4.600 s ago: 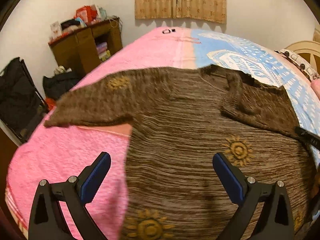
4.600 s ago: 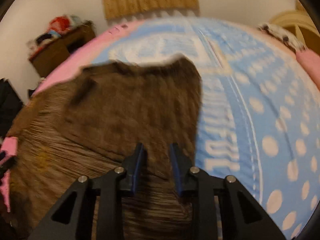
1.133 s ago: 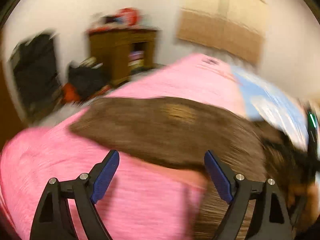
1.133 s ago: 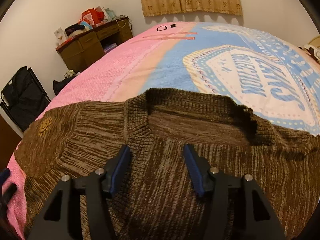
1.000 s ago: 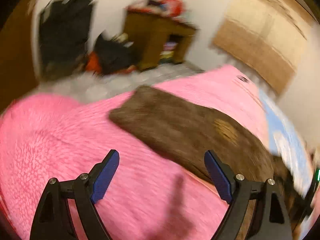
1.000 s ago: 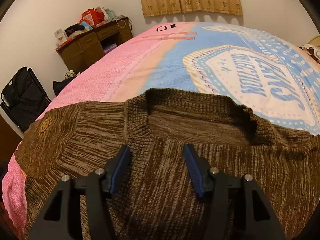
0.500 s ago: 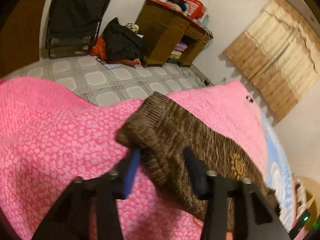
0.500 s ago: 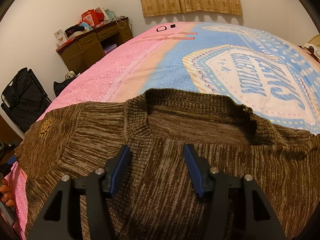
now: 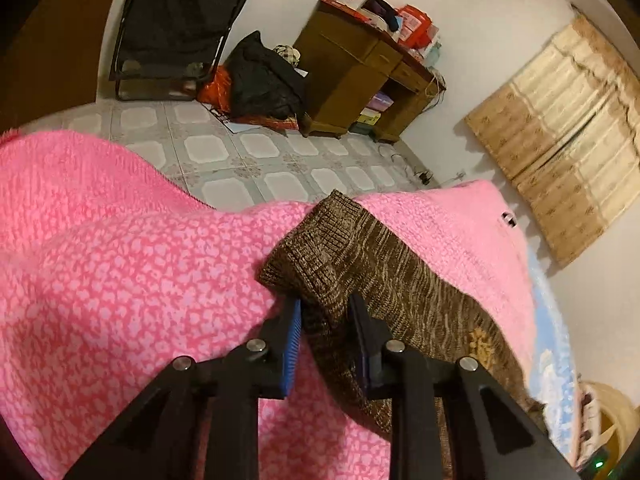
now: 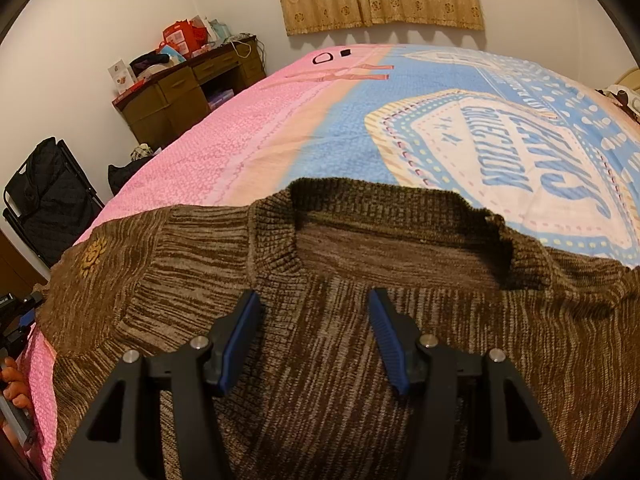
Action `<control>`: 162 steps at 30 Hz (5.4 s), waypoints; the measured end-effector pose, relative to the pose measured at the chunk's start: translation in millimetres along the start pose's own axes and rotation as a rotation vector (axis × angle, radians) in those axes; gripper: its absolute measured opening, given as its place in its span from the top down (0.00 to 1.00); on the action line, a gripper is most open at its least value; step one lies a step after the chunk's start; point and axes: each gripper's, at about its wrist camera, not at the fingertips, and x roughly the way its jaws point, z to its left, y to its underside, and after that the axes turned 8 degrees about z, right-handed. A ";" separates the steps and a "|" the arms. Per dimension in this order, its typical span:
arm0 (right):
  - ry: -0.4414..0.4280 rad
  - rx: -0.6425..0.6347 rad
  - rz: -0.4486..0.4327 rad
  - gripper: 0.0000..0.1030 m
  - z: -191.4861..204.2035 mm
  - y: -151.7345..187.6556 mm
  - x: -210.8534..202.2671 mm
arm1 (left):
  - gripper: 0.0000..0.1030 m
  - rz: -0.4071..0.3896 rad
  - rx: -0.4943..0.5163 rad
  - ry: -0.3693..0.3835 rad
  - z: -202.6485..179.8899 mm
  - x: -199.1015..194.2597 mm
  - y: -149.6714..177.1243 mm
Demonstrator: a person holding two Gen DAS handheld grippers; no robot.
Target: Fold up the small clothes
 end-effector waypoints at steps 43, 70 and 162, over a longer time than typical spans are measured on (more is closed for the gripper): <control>-0.255 0.263 -0.063 0.35 -52.7 52.7 -67.7 | 0.31 0.153 0.796 0.034 -148.5 -36.4 188.5; -0.055 0.106 -0.078 0.86 -41.0 54.7 -85.4 | 0.31 0.007 0.507 -0.253 -95.3 -41.4 160.4; 0.141 0.087 0.138 0.39 18.0 309.2 -192.8 | 0.01 0.307 1.116 0.113 44.4 -176.0 314.0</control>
